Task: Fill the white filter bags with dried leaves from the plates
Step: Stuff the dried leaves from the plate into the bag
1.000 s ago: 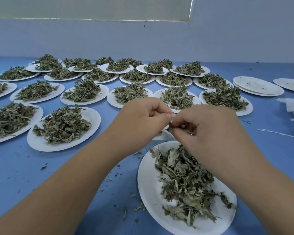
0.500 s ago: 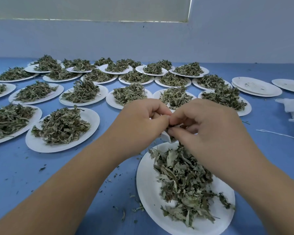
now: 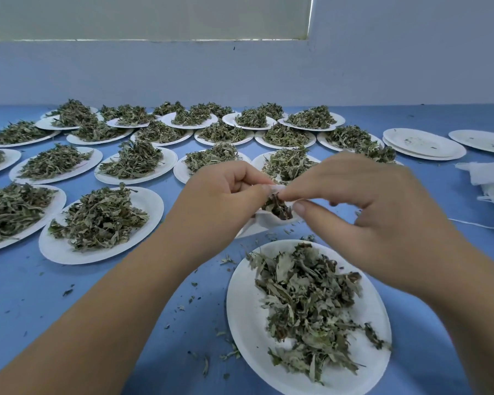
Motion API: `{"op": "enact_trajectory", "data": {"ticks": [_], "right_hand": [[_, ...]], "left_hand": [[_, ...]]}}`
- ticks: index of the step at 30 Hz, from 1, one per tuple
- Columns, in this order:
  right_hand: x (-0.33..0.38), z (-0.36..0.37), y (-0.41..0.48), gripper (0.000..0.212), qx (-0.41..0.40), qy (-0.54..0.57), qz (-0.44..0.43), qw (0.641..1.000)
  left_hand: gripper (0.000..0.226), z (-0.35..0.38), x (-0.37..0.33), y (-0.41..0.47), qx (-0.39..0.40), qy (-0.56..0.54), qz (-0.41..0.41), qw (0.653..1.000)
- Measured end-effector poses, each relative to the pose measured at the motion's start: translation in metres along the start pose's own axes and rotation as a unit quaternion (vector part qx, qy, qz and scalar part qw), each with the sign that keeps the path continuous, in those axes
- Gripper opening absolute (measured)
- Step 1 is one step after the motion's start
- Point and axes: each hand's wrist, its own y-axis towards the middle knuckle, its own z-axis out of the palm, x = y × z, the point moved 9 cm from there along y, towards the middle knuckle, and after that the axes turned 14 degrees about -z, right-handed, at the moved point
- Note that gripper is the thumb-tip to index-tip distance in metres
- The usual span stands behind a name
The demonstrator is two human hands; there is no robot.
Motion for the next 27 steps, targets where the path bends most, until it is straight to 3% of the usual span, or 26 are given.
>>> {"op": "enact_trajectory", "data": {"ticks": [5, 8, 12, 17, 23, 27], "right_hand": [[-0.005, 0.007, -0.004, 0.026, 0.054, -0.007, 0.001, 0.999], [0.002, 0.026, -0.003, 0.019, 0.121, -0.033, -0.019, 0.992], [-0.004, 0.045, -0.006, 0.025, 0.192, -0.071, -0.001, 0.979], [-0.005, 0.024, -0.005, 0.02, 0.103, -0.005, 0.027, 0.994], [-0.005, 0.047, -0.011, 0.019, 0.202, -0.055, 0.004, 0.978], [-0.011, 0.016, -0.004, 0.015, 0.082, 0.037, 0.05, 0.995]], "left_hand": [[0.012, -0.004, 0.0, 0.001, -0.015, -0.008, 0.004, 1.0], [0.011, 0.002, -0.001, 0.0, 0.006, -0.015, 0.007, 1.0], [0.01, 0.005, -0.002, -0.001, 0.008, -0.011, 0.009, 1.0], [0.014, -0.005, -0.004, -0.002, -0.033, 0.023, 0.025, 0.999], [0.012, 0.002, -0.01, -0.006, -0.028, 0.031, 0.043, 0.998], [0.014, -0.011, -0.01, -0.006, -0.081, 0.055, 0.044, 0.994]]}}
